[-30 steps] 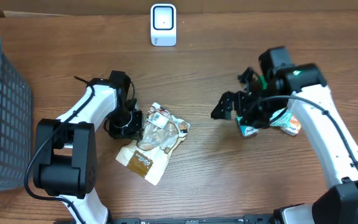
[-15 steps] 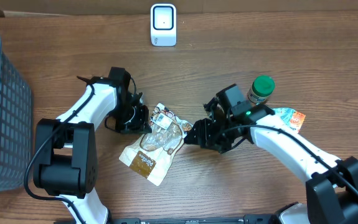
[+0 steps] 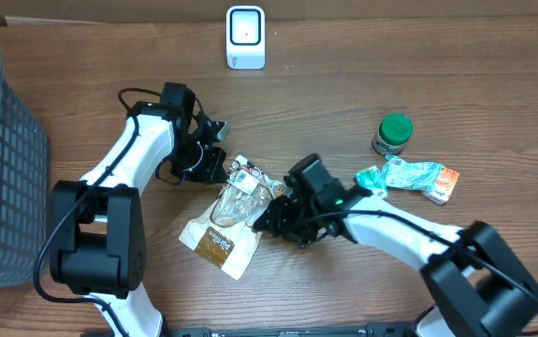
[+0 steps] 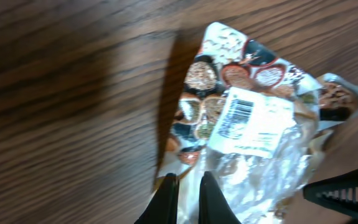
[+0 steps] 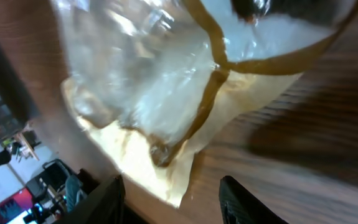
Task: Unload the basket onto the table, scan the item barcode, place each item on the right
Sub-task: 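Move the right gripper to the bag's right side and grasp it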
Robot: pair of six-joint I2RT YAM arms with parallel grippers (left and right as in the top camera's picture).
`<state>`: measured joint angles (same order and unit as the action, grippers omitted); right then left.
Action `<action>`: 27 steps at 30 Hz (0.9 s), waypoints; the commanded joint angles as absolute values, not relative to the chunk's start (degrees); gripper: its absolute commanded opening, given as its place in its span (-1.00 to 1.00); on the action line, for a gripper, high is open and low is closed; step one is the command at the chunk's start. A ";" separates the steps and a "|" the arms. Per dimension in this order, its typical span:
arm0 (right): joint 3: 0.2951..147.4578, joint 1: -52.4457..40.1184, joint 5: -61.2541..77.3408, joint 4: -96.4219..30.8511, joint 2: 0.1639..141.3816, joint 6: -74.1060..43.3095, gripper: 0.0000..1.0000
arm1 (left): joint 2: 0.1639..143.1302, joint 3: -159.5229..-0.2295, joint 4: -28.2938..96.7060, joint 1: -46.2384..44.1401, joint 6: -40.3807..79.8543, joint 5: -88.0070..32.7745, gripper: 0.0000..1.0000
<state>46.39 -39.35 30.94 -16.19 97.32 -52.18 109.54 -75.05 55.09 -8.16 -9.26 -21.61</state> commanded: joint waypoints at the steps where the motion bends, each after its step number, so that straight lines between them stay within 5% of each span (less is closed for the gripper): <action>1: 45.95 -40.45 28.08 -14.94 100.62 -57.30 -0.07 | 109.75 -75.96 55.24 -8.27 -12.21 -18.68 -0.91; 6: 45.95 -40.42 27.42 -11.07 102.02 -57.69 -0.09 | 109.75 -75.96 55.22 -8.27 -12.16 -18.94 -0.91; 12: 45.95 -40.42 25.02 -1.63 102.02 -56.77 -0.49 | 109.75 -75.96 55.35 -8.27 -10.98 -19.55 -0.90; 27: 45.98 -36.53 29.41 4.49 102.06 -44.42 -0.51 | 109.78 -69.32 55.40 -8.27 -1.39 -21.39 -0.92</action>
<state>46.15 -38.13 25.52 3.77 101.75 -49.58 109.54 -71.77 55.81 -8.16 -2.83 -20.36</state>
